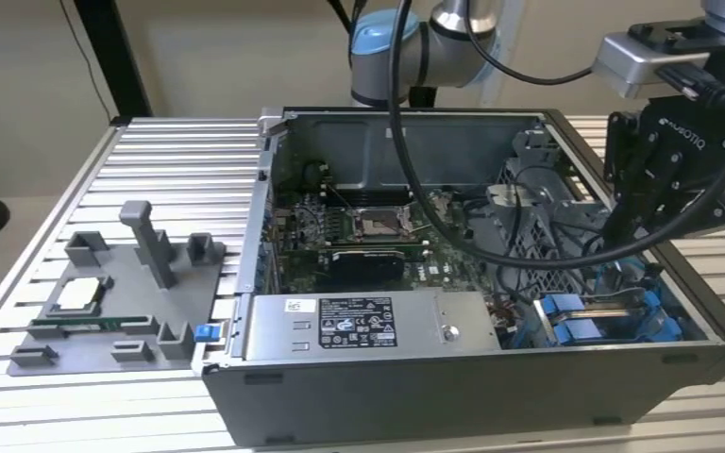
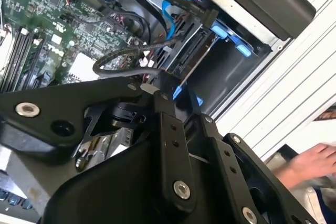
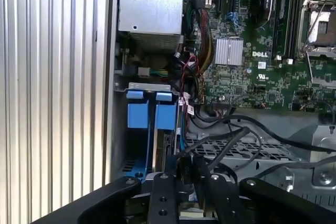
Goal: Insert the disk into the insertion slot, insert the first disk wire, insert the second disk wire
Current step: 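Insert the first disk wire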
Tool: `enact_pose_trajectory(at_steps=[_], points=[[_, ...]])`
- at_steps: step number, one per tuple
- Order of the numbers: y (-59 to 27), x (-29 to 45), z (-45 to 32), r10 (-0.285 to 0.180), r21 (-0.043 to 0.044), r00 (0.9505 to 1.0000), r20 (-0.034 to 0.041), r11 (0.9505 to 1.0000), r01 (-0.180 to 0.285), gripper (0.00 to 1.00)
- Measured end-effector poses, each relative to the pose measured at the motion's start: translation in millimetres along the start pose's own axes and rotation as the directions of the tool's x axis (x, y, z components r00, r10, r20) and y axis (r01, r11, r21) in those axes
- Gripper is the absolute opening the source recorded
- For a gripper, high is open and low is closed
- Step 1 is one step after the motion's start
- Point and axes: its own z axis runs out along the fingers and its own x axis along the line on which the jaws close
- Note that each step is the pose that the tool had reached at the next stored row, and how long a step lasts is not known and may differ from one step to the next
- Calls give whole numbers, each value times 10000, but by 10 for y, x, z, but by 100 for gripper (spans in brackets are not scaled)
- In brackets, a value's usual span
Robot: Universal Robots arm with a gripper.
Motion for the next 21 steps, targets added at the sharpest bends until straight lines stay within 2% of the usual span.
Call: enact_pose_trajectory(at_steps=[5, 9, 11, 15, 18, 21], points=[[0, 1, 12, -145, 101, 9999, -4, 9998, 145, 0], [-7, 2, 14, -146, 105, 9999, -2, 9998, 146, 0], [-66, 15, 17, -144, 105, 9999, -1, 9998, 144, 0], [-214, 87, 49, -146, 104, 9999, -3, 9998, 146, 0], [-220, 194, 102, -143, 105, 9999, 0, 9998, 143, 0], [-220, 225, 158, -31, 113, 10000, 1, 9999, 31, 0]])
